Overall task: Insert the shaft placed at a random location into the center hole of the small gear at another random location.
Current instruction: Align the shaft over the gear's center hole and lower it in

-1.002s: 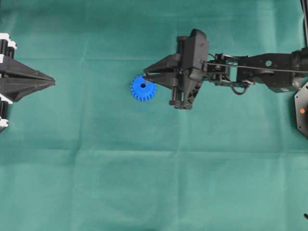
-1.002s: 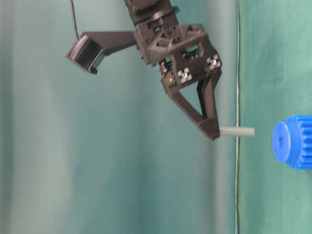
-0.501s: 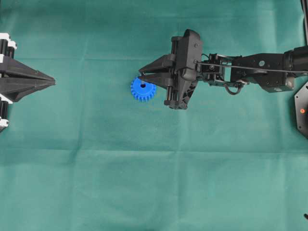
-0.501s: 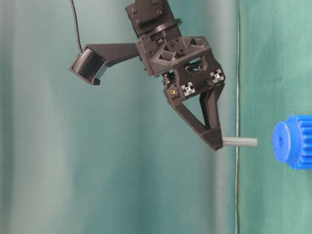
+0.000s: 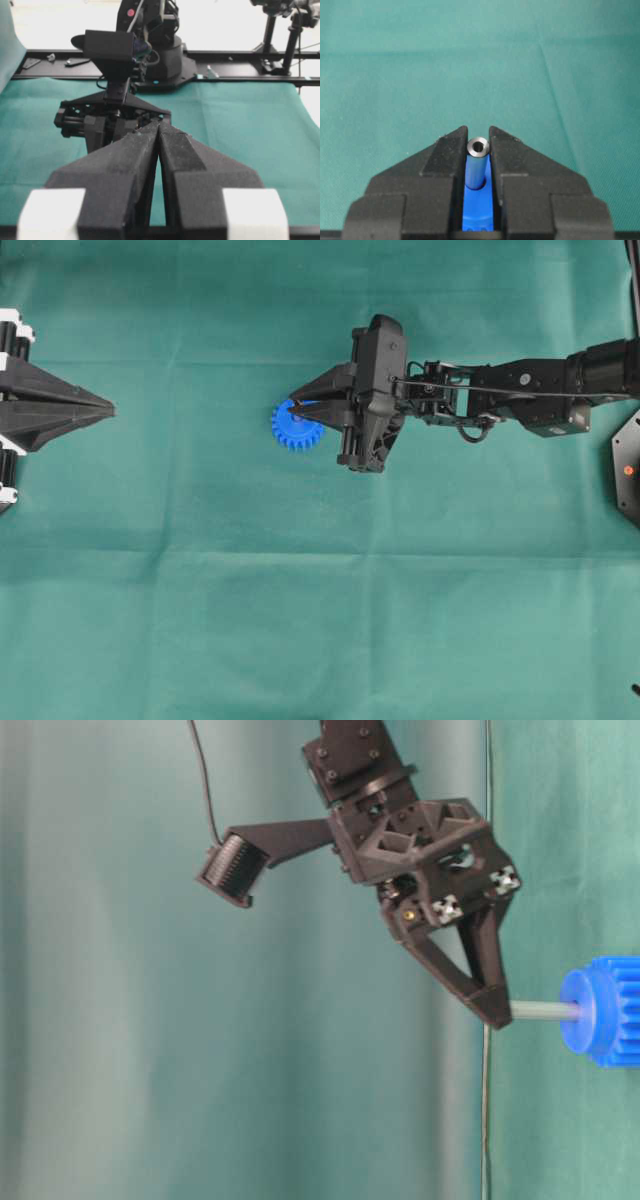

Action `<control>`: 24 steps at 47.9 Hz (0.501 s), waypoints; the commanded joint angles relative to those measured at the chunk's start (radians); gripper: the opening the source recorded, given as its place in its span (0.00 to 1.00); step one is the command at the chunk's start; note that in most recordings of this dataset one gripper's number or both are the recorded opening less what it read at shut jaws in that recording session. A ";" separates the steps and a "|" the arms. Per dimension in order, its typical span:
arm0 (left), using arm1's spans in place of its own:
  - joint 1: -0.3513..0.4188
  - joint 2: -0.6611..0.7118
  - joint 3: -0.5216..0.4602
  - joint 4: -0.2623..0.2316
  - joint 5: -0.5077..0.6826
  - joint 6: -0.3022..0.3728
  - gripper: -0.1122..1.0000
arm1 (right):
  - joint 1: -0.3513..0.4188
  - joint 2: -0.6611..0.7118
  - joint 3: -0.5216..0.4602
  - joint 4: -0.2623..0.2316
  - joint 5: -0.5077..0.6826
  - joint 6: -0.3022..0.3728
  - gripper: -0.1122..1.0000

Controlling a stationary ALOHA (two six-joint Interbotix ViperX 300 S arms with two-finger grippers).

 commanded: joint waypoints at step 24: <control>-0.002 0.008 -0.017 0.002 -0.005 0.000 0.10 | 0.002 0.031 -0.025 0.006 -0.046 -0.003 0.22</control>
